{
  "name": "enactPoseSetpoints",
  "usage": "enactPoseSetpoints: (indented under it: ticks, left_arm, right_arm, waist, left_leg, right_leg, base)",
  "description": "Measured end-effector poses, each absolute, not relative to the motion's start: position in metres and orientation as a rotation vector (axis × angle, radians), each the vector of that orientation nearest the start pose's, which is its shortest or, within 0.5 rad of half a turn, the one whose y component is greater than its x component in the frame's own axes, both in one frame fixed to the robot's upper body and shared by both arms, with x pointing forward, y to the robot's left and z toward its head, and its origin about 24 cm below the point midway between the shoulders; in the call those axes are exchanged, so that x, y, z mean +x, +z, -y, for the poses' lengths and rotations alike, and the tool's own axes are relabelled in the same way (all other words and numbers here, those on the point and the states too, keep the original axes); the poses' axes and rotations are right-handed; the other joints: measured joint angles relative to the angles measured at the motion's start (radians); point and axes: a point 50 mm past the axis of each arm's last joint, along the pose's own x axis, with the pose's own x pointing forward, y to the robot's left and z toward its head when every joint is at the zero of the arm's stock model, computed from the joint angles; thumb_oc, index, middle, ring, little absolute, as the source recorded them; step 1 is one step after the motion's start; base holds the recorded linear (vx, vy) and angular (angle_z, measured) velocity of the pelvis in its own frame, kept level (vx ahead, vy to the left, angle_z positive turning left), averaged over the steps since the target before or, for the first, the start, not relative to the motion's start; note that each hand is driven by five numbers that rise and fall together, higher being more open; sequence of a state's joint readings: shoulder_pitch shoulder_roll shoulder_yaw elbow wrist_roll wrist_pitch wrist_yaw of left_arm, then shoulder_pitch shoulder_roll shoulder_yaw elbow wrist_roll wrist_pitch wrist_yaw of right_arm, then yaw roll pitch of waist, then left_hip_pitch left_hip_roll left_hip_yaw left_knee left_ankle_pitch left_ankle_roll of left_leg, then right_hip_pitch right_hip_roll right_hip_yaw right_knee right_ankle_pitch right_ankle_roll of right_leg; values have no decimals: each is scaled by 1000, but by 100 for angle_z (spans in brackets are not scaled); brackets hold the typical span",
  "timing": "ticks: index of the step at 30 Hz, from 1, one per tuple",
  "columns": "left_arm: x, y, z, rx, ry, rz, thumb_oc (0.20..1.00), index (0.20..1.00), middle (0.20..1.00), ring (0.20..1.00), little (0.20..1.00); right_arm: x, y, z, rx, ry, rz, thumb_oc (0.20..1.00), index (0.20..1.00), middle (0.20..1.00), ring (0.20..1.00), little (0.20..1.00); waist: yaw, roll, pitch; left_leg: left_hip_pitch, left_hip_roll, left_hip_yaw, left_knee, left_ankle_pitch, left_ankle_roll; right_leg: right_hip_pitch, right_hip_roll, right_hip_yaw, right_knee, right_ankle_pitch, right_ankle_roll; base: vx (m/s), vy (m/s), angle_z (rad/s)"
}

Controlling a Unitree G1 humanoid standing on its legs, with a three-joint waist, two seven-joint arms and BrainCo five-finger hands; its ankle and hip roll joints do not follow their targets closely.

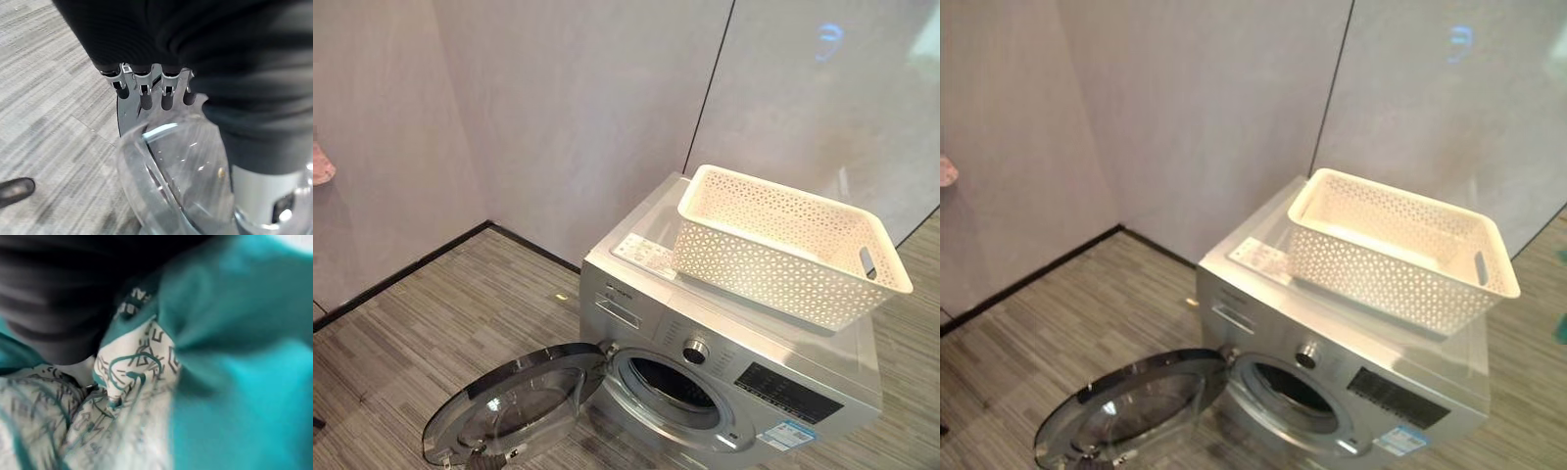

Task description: Grab the laundry basket,head to the washer,open it,put in the laundry and shut it.

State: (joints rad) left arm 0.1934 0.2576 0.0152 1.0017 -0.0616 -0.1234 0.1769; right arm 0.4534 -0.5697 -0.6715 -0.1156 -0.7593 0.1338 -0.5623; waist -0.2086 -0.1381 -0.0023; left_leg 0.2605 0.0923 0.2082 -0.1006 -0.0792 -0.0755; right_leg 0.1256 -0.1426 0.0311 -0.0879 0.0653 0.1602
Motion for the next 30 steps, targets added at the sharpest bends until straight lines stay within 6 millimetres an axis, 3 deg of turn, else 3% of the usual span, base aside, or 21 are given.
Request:
enactPoseSetpoints:
  ticks: [2,4,6,7,9,10,14,15,16,17,18,23,24,29,30]
  left_arm:
    - [66,-147,-259,262,351,-1044,1000,1000,1000,1000,1000]
    - [59,-148,-258,266,339,-1061,1000,1000,1000,1000,1000]
    - [54,-149,-256,268,331,-1075,1000,1000,1000,1000,1000]
    - [52,-149,-256,274,324,-1079,1000,1000,1000,1000,1000]
    - [52,-149,-256,275,323,-1076,1000,1000,1000,1000,1000]
    - [51,-150,-254,277,306,-1083,1000,1000,1000,1000,1000]
    - [55,-150,-250,279,286,-1074,1000,1000,1000,1000,1000]
    - [61,-150,-250,287,272,-1062,1000,1000,1000,1000,1000]
    - [60,-151,-249,284,266,-1068,1000,1000,1000,1000,1000]
    - [62,-152,-246,273,264,-1074,1000,1000,1000,1000,1000]
    - [62,-153,-246,275,259,-1080,1000,1000,1000,1000,1000]
    - [70,-153,-241,261,255,-1064,1000,1000,1000,1000,1000]
    - [72,-153,-239,242,261,-1058,1000,1000,1000,1000,1000]
    - [95,-147,-227,218,236,-965,1000,1000,1000,1000,1000]
    - [101,-144,-223,218,218,-930,1000,1000,1000,1000,1000]
  right_arm:
    - [93,113,397,-1572,-1025,-201,200,200,200,200,200]
    - [69,78,408,-1538,-969,-431,200,200,200,200,200]
    - [52,66,415,-1520,-973,-554,200,200,200,200,200]
    - [26,45,421,-1501,-972,-698,200,200,200,200,200]
    - [20,38,422,-1490,-968,-738,200,200,200,200,200]
    - [-8,0,420,-1311,-969,-962,200,200,200,200,200]
    - [-25,-37,397,-1170,-899,-1076,200,200,200,200,200]
    - [-27,-57,383,-1050,-889,-1119,200,200,200,200,200]
    - [-25,-70,373,-969,-869,-1134,200,200,200,200,200]
    - [-20,-96,347,-793,-856,-1168,200,200,200,200,200]
    - [-20,-109,333,-713,-842,-1204,200,200,200,200,200]
    - [17,-147,263,-321,-683,-1189,200,200,200,200,200]
    - [33,-148,256,-272,-656,-1144,200,200,200,200,200]
    - [86,-140,247,-302,-514,-991,200,200,200,200,200]
    - [89,-136,249,-346,-480,-965,200,200,200,200,200]
  waist:
    - [-3,9,-1]
    - [2,18,-2]
    - [-3,39,1]
    - [-8,51,7]
    - [-2,47,5]
    - [-2,60,10]
    - [-7,80,26]
    - [-3,61,26]
    - [2,66,32]
    - [6,63,33]
    - [5,58,35]
    - [33,92,40]
    - [48,120,57]
    - [76,163,125]
    - [76,162,127]
  left_leg:
    - [-3,-2,1,0,-5,9]
    - [-1,0,6,0,-6,8]
    - [-1,-1,8,0,-8,8]
    - [-4,2,9,0,-8,8]
    - [-5,2,8,0,-8,8]
    - [-17,3,6,0,-6,6]
    - [-20,3,-1,0,-4,3]
    - [-20,5,-5,0,-1,-1]
    - [-22,5,-5,0,-2,0]
    - [-24,7,-7,0,-2,0]
    - [-25,7,-8,0,-1,-1]
    - [-51,3,-14,1,4,-8]
    - [-55,1,-28,2,7,-8]
    - [-102,-14,-62,8,24,-3]
    - [-110,-17,-61,9,24,-3]
  right_leg:
    - [-4,-2,5,0,-1,2]
    - [-4,1,11,-4,-3,6]
    - [-6,0,12,-6,-7,10]
    - [-10,1,13,-7,-11,12]
    - [-10,2,13,-8,-13,12]
    - [-20,3,11,-8,-12,9]
    - [-20,2,5,-5,-9,5]
    - [-18,3,-2,-8,-9,4]
    - [-20,4,-2,-8,-11,2]
    - [-20,5,-5,-8,-11,2]
    - [-22,6,-6,-8,-11,2]
    - [-42,1,-13,-8,-6,-1]
    - [-36,-2,-25,0,-6,-2]
    - [-58,-22,-64,1,-4,-2]
    - [-70,-25,-64,1,-3,-1]
  base:
    - [1,6,-4]
    - [7,8,-5]
    - [0,0,0]
    - [0,0,0]
    - [0,0,0]
    - [0,0,0]
    - [1,-26,6]
    - [17,-44,6]
    - [18,-42,6]
    - [6,-32,2]
    - [-6,-31,3]
    - [-14,-15,5]
    - [-90,6,20]
    - [-111,25,23]
    - [-138,19,12]
